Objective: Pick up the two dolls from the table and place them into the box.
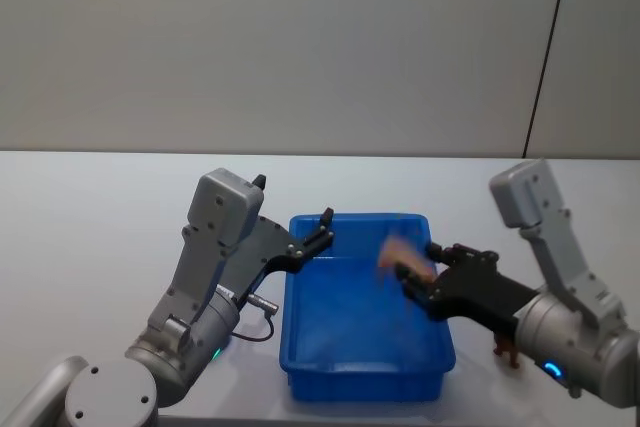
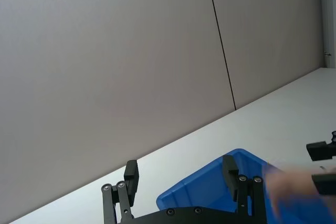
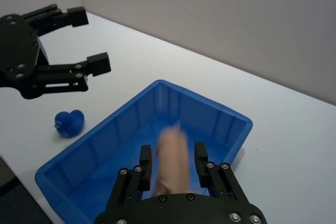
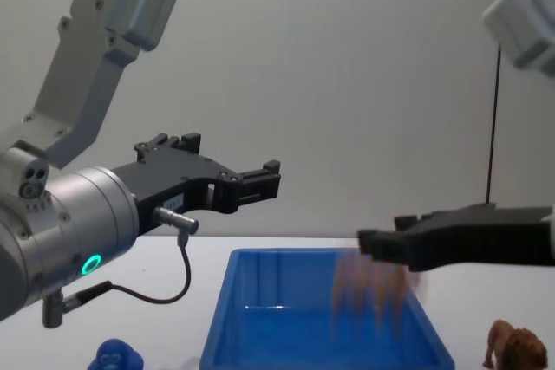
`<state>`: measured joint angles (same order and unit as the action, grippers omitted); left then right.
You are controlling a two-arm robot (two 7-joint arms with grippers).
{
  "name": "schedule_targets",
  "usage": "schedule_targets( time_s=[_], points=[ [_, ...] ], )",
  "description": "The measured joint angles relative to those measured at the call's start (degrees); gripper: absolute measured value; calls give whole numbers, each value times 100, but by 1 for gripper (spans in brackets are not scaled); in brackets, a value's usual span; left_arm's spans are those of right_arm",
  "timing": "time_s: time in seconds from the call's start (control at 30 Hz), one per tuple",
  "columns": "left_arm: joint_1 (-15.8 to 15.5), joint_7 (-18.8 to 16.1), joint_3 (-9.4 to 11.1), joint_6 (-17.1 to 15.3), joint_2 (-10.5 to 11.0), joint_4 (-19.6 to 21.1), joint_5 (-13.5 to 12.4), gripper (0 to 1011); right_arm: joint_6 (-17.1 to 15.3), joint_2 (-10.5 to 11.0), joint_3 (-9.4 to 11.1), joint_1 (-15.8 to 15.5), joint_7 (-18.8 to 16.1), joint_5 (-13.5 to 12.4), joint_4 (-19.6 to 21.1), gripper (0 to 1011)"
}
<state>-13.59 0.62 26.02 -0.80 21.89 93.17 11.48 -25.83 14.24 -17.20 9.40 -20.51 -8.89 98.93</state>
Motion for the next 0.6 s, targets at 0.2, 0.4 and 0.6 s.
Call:
schedule_targets(
  time_s=[0.2,0.4,0.6],
  points=[
    [0,0,0,0,0,0,0,1002,-99,-67,-94,25,-29,105,-57,623],
    [0,0,0,0,0,0,0,1002,-44,-79,-111,29,-7,114,-76,813],
    [0,0,0,0,0,0,0,1002,92,-20,-28,9,96,-21,-61,977]
  ],
)
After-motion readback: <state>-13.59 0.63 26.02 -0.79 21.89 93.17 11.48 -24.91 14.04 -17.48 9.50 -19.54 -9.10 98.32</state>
